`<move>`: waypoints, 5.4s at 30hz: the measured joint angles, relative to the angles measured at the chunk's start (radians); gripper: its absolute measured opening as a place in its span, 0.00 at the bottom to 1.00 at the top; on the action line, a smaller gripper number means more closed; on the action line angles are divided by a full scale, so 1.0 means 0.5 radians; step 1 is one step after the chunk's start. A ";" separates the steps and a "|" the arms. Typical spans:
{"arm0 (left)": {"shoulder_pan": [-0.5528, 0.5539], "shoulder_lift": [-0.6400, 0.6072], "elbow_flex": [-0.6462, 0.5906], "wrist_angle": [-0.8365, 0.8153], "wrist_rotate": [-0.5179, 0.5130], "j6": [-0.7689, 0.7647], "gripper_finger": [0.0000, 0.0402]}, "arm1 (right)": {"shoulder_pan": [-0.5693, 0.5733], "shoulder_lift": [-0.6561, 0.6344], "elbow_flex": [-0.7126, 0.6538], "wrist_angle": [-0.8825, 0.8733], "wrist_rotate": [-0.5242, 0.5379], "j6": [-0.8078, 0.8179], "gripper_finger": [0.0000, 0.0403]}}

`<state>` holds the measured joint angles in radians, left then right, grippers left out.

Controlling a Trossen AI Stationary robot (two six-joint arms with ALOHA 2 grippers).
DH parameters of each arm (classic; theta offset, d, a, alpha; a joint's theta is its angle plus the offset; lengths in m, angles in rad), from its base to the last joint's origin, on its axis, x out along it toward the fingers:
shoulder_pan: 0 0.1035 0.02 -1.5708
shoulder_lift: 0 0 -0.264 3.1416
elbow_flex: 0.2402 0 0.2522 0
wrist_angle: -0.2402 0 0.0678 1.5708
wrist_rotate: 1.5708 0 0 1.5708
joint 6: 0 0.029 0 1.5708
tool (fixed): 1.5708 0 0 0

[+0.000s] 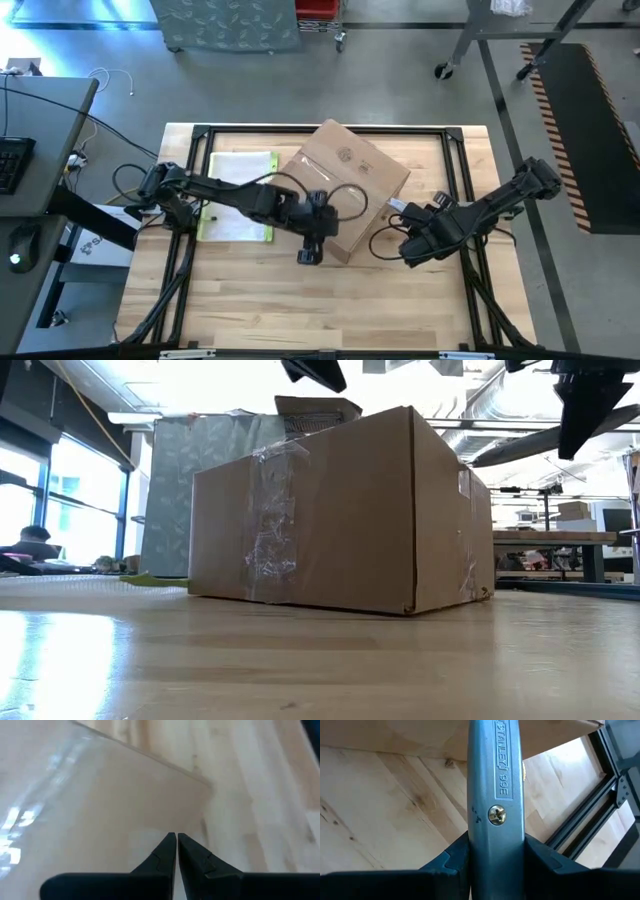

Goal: Unpack boxes
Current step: Open the cardboard box using the silver cutter

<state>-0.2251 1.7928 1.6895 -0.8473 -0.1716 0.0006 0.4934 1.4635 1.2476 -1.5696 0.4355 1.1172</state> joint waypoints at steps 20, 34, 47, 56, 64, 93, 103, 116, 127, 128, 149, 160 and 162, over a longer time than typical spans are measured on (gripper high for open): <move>-0.101 0.006 -0.222 0.159 -0.101 -0.120 0.00 | 0.027 -0.001 -0.074 0.003 0.048 -0.082 0.26; -0.079 0.028 -0.223 0.341 -0.105 -0.097 0.00 | 0.027 -0.001 -0.072 0.103 0.072 -0.241 0.26; -0.164 0.062 -0.217 0.276 -0.231 -0.025 0.00 | 0.021 -0.002 -0.071 0.029 0.104 -0.124 0.26; -0.162 0.188 -0.243 0.323 -0.310 -0.030 0.00 | 0.026 -0.002 -0.074 -0.002 0.056 -0.073 0.26; -0.162 0.198 -0.241 0.345 -0.312 -0.030 0.00 | 0.031 0.004 -0.075 0.020 0.085 -0.120 0.26; -0.100 0.231 -0.241 0.533 -0.200 0.074 0.00 | 0.018 0.015 -0.078 0.293 0.383 -0.674 0.26; -0.096 0.231 -0.241 0.534 -0.213 0.092 0.00 | 0.063 -0.011 -0.078 0.317 0.386 -0.778 0.26; -0.106 0.231 -0.241 0.544 -0.256 0.075 0.00 | 0.162 -0.286 -0.444 0.383 0.435 -0.396 0.25; -0.113 0.163 -0.096 0.383 -0.345 -0.159 0.00 | 0.161 -0.321 -0.662 0.442 0.407 -0.067 0.25; -0.103 0.162 -0.075 0.339 -0.325 -0.200 0.00 | 0.161 -0.320 -0.662 0.431 0.406 -0.066 0.25; -0.030 0.169 -0.075 0.195 -0.273 -0.308 0.00 | 0.112 -0.268 -0.565 0.326 0.510 -0.207 0.25; -0.030 0.169 -0.077 0.188 -0.272 -0.308 0.00 | 0.113 -0.230 -0.564 0.271 0.491 -0.156 0.25; -0.031 0.169 -0.077 0.183 -0.272 -0.308 0.00 | 0.112 -0.230 -0.564 0.312 0.493 -0.207 0.25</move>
<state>-0.2404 1.8771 1.6508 -0.7561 -0.3077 -0.1535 0.5497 1.3483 0.9657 -1.4134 0.6822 1.0139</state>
